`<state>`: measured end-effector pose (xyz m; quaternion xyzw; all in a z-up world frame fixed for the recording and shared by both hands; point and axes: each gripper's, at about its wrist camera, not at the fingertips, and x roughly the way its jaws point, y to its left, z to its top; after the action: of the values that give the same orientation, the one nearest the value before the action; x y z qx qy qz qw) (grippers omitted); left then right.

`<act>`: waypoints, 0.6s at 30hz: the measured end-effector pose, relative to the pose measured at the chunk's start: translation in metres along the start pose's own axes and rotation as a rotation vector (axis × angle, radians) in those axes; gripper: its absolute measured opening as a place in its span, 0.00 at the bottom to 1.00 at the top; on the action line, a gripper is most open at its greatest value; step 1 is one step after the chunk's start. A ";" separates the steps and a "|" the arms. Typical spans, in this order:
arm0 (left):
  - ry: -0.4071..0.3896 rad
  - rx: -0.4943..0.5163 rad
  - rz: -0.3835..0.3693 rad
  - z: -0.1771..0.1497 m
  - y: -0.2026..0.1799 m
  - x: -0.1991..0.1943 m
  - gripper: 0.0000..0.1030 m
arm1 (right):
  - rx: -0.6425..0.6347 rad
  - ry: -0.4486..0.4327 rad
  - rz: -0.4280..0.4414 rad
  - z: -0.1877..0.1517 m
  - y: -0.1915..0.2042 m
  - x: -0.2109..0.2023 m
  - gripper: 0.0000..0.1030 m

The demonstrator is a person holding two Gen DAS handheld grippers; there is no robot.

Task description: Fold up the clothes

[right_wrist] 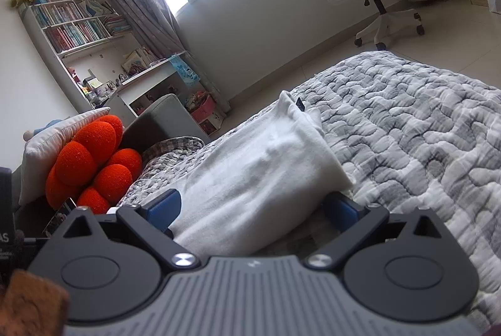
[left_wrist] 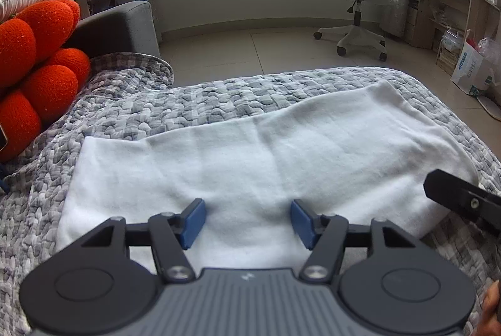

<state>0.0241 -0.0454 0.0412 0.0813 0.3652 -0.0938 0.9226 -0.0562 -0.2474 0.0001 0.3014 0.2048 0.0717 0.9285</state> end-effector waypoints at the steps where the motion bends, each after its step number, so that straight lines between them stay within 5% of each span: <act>1: -0.003 -0.003 0.002 0.002 0.001 0.003 0.64 | 0.001 0.000 0.002 0.000 0.000 0.000 0.96; 18: -0.032 -0.044 0.069 0.033 0.013 0.050 0.71 | -0.015 0.006 0.013 -0.001 0.000 0.001 0.99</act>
<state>0.0849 -0.0456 0.0317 0.0722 0.3491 -0.0552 0.9327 -0.0562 -0.2464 -0.0006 0.2957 0.2050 0.0801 0.9296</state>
